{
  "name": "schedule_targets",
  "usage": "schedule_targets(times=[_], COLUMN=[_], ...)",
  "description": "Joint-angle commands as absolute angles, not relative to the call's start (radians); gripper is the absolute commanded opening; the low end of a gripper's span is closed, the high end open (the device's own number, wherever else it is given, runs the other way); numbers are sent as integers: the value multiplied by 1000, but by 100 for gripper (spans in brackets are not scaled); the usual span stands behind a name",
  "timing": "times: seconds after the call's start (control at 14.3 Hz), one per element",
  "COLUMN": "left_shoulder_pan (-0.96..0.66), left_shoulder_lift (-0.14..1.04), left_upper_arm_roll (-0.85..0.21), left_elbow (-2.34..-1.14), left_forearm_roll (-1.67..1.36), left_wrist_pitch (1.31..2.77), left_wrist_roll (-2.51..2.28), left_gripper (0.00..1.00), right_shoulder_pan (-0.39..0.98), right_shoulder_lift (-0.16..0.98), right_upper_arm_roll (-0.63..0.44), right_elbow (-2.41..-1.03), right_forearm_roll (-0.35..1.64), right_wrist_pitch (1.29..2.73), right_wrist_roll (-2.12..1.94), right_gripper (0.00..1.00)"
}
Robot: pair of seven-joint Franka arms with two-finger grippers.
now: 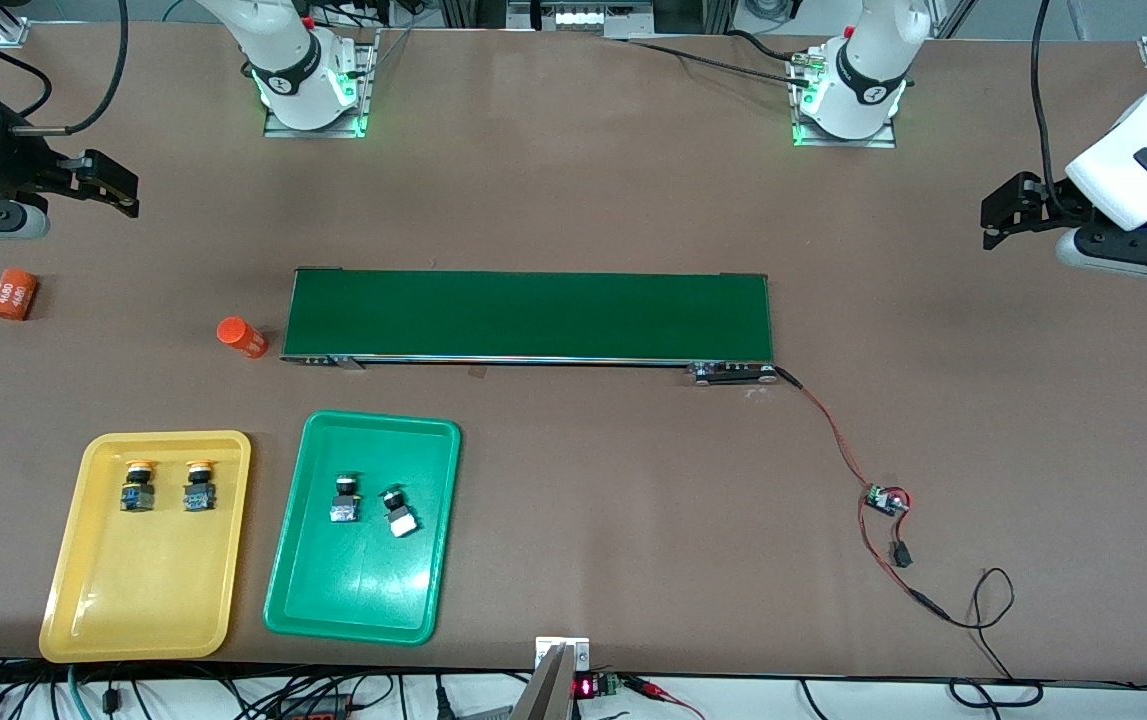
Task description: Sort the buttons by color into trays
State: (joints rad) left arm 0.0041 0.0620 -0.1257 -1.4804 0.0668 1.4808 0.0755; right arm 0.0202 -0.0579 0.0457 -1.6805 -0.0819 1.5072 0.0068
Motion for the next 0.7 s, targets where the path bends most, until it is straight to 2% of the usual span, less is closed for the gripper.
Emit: schedule_targets(times=[0.0,0.63], left_shoulder_pan=[3,3], left_shoulder_lift=[60,60], left_upper_arm_roll=[-130,-147], left_elbow=[-1462,-1462], left_forearm_roll=[63,63], left_wrist_pitch=[1459,1459], left_wrist_roll=[63,48], left_gripper=[100,100], right_shoulder_pan=[21,17], right_shoulder_lift=[-71,-64], right_upper_arm_roll=[49,48], right_elbow=[-1690,-1690], right_forearm_roll=[-80,-64], right_wrist_pitch=[1502,1526], right_wrist_roll=[28,31], right_gripper=[100,100])
